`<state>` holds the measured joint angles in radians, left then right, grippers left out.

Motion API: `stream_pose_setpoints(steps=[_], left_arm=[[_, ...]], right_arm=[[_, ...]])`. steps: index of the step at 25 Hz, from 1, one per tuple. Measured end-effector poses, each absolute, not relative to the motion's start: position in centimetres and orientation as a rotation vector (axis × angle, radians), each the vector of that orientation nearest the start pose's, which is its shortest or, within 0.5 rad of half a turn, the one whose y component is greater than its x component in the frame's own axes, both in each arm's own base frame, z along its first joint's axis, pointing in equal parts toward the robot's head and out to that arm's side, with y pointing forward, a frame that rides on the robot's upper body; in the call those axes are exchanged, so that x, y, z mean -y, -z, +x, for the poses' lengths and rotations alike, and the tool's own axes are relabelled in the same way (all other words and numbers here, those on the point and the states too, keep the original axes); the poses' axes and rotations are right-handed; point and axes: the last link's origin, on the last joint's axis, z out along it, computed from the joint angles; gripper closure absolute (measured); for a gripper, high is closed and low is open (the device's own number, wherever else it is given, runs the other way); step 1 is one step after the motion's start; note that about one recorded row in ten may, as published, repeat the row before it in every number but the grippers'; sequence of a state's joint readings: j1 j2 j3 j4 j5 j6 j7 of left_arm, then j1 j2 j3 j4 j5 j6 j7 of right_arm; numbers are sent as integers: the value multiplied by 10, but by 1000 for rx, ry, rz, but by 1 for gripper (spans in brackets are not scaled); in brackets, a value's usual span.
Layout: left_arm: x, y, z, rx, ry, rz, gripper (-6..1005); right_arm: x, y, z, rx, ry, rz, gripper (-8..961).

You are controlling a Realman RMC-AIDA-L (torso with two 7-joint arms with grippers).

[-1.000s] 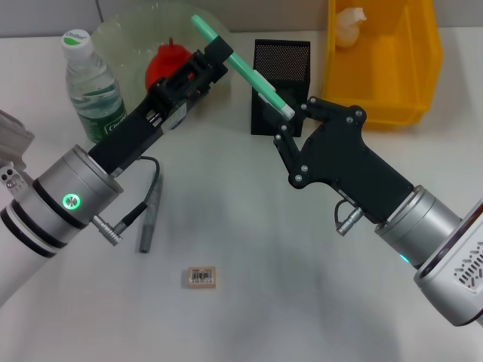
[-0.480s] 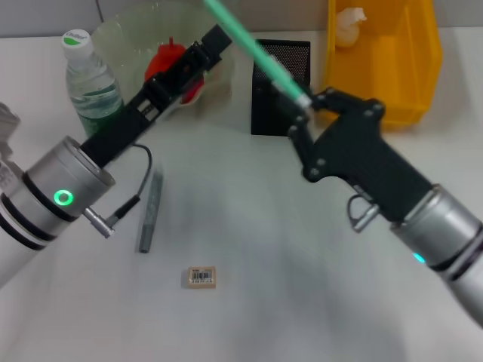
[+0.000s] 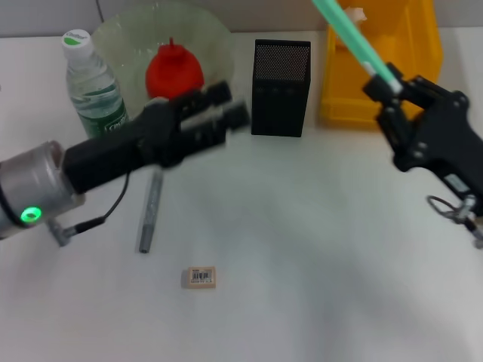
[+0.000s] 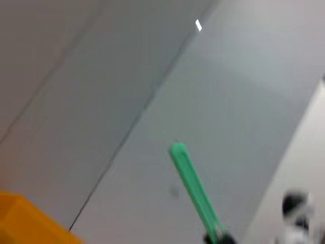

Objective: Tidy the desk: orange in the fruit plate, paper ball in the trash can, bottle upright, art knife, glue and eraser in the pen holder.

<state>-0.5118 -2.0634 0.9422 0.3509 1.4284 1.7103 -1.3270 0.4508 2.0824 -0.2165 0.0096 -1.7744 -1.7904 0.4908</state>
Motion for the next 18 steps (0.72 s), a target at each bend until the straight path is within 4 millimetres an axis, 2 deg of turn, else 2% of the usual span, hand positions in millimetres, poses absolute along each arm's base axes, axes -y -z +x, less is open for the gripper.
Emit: stream_pose_setpoints(steps=[1,2,4,6,7,8,10,11,12,13,16,17,18], left_arm=[[-301,19,-228,781,1409,-2591,158],[-300,17,-230,717,1362,-2616,159],[-297,15,-237,599,1259,-2650,159],[-298,15,-243,543,1187,-2647,159],[-300,15,-247,513,1142,-2641,159],[-300,15,-247,513,1142,-2641,159],[-300,15,-251,472,1095,-2650,159],[-300,15,-252,455,1076,-2658,159],[-300,16,-255,414,1033,-2679,159],[-300,16,-255,414,1033,-2679,159],[-301,17,-258,379,975,-2703,159],[-301,17,-259,371,957,-2711,159],[-302,18,-260,366,939,-2719,159]], right_arm=[[-268,24,259,-255,-1337,-2030,811],[-267,11,269,-301,-1347,-2057,811],[-268,3,273,-324,-1353,-2076,811],[-271,-15,281,-394,-1350,-2138,811],[-278,-35,287,-479,-1315,-2206,811],[-278,-35,287,-479,-1315,-2206,811],[-287,-56,290,-585,-1259,-2271,811],[-292,-66,291,-629,-1231,-2298,812],[-302,-84,289,-725,-1169,-2353,812],[-302,-84,289,-725,-1169,-2353,812],[-320,-108,278,-863,-1042,-2463,812],[-331,-118,268,-931,-954,-2521,812],[-331,-118,268,-931,-954,-2521,812]])
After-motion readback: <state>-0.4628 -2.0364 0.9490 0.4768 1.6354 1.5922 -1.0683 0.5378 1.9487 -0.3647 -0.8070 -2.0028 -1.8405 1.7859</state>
